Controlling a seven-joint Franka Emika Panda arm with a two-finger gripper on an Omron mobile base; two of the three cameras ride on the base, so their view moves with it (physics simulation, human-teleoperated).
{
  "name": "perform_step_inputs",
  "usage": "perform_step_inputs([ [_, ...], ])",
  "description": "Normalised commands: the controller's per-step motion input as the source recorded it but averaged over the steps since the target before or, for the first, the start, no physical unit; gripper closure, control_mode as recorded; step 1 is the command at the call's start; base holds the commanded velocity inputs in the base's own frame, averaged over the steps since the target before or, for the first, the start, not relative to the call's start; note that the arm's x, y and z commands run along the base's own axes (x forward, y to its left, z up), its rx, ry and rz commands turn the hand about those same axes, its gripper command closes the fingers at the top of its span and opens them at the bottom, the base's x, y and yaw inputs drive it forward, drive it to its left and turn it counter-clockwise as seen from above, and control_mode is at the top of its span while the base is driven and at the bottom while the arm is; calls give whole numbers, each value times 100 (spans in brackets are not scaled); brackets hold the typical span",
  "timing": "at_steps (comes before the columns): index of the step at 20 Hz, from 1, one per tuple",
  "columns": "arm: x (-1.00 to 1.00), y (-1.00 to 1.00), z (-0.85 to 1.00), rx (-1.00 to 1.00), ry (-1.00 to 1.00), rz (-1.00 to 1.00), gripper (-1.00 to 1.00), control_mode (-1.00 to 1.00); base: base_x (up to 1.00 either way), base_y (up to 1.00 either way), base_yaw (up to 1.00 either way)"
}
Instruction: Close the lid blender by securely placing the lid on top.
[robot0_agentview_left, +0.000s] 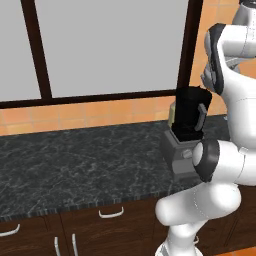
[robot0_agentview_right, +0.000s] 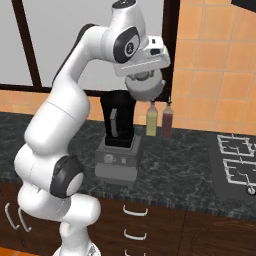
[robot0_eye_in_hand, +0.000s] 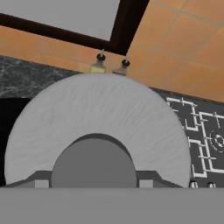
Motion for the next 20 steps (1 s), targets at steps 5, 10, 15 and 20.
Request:
perform_step_inputs([
  [5, 9, 27, -3, 1, 4, 0, 100, -100, 0, 0, 0],
  [10, 28, 45, 20, -1, 17, 0, 100, -100, 0, 0, 0],
  [15, 11, 15, 0, 0, 3, 0, 100, -100, 0, 0, 0],
  [20, 52, 17, 1, 0, 9, 0, 100, -100, 0, 0, 0],
])
